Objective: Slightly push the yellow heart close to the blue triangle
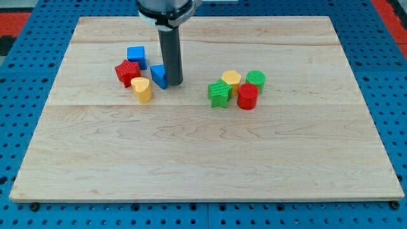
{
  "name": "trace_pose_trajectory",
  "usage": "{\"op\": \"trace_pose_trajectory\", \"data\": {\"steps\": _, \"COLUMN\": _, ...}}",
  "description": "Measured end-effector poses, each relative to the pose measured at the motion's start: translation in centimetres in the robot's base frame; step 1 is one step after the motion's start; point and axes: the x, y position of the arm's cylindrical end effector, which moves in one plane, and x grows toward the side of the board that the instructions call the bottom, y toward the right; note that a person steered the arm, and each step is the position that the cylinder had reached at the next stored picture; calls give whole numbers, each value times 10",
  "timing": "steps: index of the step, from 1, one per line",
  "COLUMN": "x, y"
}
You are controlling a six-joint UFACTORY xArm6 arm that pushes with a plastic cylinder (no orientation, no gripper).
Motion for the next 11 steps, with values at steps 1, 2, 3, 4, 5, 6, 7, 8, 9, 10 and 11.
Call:
{"op": "trace_pose_trajectory", "data": {"steps": 1, "x": -9, "y": -27}}
{"op": "trace_pose_trajectory", "data": {"steps": 2, "x": -25, "y": -42}}
{"op": "trace_pose_trajectory", "data": {"steps": 3, "x": -52, "y": -39}}
{"op": "trace_pose_trajectory", "data": {"steps": 4, "x": -105, "y": -24}}
{"op": "trace_pose_trajectory", "data": {"steps": 5, "x": -122, "y": -81}}
{"op": "trace_pose_trajectory", "data": {"steps": 6, "x": -115, "y": -71}}
{"op": "trace_pose_trajectory", "data": {"steps": 7, "x": -85, "y": -58}}
{"op": "trace_pose_trajectory", "data": {"steps": 8, "x": -50, "y": -60}}
{"op": "trace_pose_trajectory", "data": {"steps": 9, "x": -47, "y": -60}}
{"op": "trace_pose_trajectory", "data": {"steps": 10, "x": -28, "y": -72}}
{"op": "trace_pose_trajectory", "data": {"steps": 11, "x": -4, "y": -72}}
